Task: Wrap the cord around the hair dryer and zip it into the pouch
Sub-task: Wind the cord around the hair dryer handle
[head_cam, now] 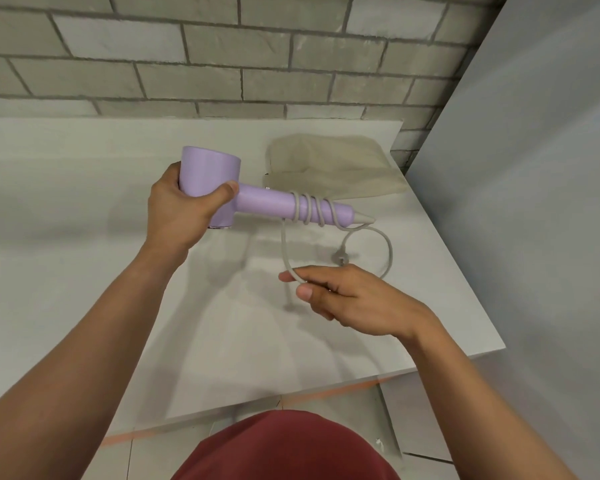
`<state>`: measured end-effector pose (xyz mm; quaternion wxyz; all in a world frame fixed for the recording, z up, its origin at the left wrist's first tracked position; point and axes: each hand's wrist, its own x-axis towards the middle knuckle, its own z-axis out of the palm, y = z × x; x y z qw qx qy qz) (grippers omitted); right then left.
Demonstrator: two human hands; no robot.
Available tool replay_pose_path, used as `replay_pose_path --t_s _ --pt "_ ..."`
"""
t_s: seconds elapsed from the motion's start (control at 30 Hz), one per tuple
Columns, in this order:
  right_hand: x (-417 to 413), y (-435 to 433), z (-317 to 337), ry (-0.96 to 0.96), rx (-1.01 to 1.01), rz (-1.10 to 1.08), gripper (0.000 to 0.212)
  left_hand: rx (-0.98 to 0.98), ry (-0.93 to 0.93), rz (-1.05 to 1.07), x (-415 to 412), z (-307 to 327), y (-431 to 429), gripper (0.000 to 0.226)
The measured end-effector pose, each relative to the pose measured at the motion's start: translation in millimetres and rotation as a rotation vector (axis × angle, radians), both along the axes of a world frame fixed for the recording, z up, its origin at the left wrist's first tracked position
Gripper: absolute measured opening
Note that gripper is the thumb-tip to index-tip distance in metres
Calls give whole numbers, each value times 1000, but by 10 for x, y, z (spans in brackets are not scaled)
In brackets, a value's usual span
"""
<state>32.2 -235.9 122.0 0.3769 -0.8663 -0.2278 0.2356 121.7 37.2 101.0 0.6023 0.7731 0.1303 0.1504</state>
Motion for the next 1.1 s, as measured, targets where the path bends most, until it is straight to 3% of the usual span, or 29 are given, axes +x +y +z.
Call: replay_pose_path --t_s 0.13,0.4,0.53,0.8,1.1 --pt "-55 -110 273 -66 -119 94 32 103 -3 -29 -15 -43 28 62" --pt "152 -328 536 -668 -200 -98 25 237 12 -234 -95 -19 11 52" --pt "355 -389 592 -877 -195 -152 24 245 3 -321 -131 37 22 50" --pt "618 -409 477 -936 -57 -238 22 67 -4 -538 -293 174 105 60" --pt "734 -260 232 -801 70 -225 21 -95 -33 -653 -340 243 112 51"
